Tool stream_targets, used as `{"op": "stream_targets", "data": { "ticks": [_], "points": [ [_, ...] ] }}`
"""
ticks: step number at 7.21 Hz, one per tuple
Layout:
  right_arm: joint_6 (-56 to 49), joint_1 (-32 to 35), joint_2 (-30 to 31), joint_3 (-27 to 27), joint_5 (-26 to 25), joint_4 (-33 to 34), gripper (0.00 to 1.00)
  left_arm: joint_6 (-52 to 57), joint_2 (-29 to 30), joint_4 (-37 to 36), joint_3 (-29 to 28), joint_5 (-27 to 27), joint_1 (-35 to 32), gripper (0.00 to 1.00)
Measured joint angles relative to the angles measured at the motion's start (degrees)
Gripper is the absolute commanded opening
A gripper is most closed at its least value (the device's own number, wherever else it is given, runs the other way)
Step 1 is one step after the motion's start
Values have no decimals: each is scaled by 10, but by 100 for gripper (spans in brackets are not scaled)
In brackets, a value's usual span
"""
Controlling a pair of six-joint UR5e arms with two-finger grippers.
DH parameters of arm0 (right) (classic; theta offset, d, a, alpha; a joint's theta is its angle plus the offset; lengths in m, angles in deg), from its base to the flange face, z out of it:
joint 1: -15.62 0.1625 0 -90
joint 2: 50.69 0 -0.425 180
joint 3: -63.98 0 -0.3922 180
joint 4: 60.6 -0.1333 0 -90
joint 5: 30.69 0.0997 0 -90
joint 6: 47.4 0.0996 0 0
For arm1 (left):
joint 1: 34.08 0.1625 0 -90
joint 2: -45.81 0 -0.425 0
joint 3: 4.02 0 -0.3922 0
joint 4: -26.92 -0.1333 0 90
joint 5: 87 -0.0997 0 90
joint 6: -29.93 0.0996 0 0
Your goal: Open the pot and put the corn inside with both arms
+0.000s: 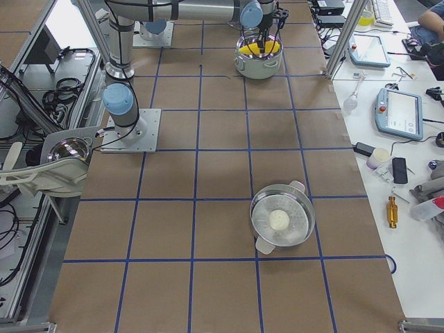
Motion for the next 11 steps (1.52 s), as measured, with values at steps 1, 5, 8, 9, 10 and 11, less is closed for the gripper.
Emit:
{"op": "stream_targets", "data": {
  "ticks": [1,5,8,9,10,11],
  "points": [
    [16,23,-6,-11,1,4,0,0,0,-1,3,0,0,94],
    [5,75,-68,-48,1,61,0,-3,-24,2,1,-3,-16,100],
    [-35,82,-98,-52,1,95,55,-26,-95,46,-11,-8,-54,100],
    [-39,82,-111,-51,1,120,100,-42,-124,88,-26,-9,-68,100],
    [-42,82,-121,-49,2,140,100,-62,-153,138,-45,-9,-83,100],
    [-42,82,-123,-48,2,148,100,-94,-183,189,-62,-10,-100,100]
  ]
}}
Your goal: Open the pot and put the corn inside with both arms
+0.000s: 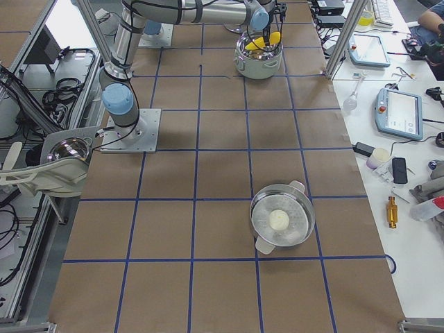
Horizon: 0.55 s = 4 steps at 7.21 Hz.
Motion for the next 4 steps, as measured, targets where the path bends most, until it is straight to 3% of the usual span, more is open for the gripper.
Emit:
{"op": "stream_targets", "data": {
  "ticks": [4],
  "points": [
    [-1,-1,12,1,-1,-1,100,-106,-98,88,-17,2,-77,100]
  ]
}}
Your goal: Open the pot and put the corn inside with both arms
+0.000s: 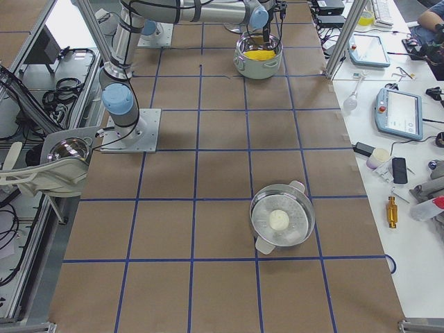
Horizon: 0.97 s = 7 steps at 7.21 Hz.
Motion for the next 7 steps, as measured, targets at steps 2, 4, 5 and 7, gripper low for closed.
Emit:
{"op": "stream_targets", "data": {
  "ticks": [2,4,5,7],
  "points": [
    [-3,-5,8,2,-1,-2,100,-21,-14,7,3,4,-14,100],
    [-45,-42,23,3,3,-19,100,-24,-18,11,4,7,-18,100],
    [-78,-81,45,4,14,-53,100,-30,-20,14,6,6,-25,100],
    [-123,-150,97,5,23,-139,100,-66,-20,17,7,-1,-51,100]
  ]
}}
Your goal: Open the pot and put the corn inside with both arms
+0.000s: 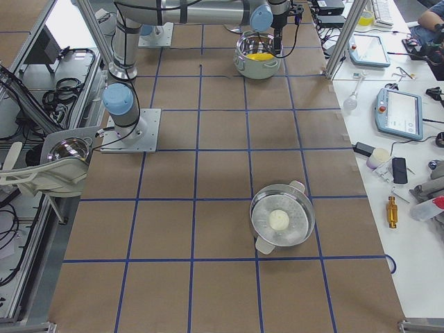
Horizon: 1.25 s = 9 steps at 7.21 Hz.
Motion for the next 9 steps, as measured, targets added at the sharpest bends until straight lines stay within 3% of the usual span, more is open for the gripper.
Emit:
{"op": "stream_targets", "data": {
  "ticks": [2,4,6,9],
  "points": [
    [-24,-44,44,13,-3,-77,100,-13,-3,0,0,-5,-10,100],
    [-35,-62,89,69,-27,-97,100,-13,-2,-4,-12,-10,-8,100],
    [-42,-68,119,108,-54,-116,100,-20,34,-2,-62,-9,-6,99],
    [-59,-73,137,117,-75,-149,100,-37,88,7,-122,-10,-23,100]
  ]
}}
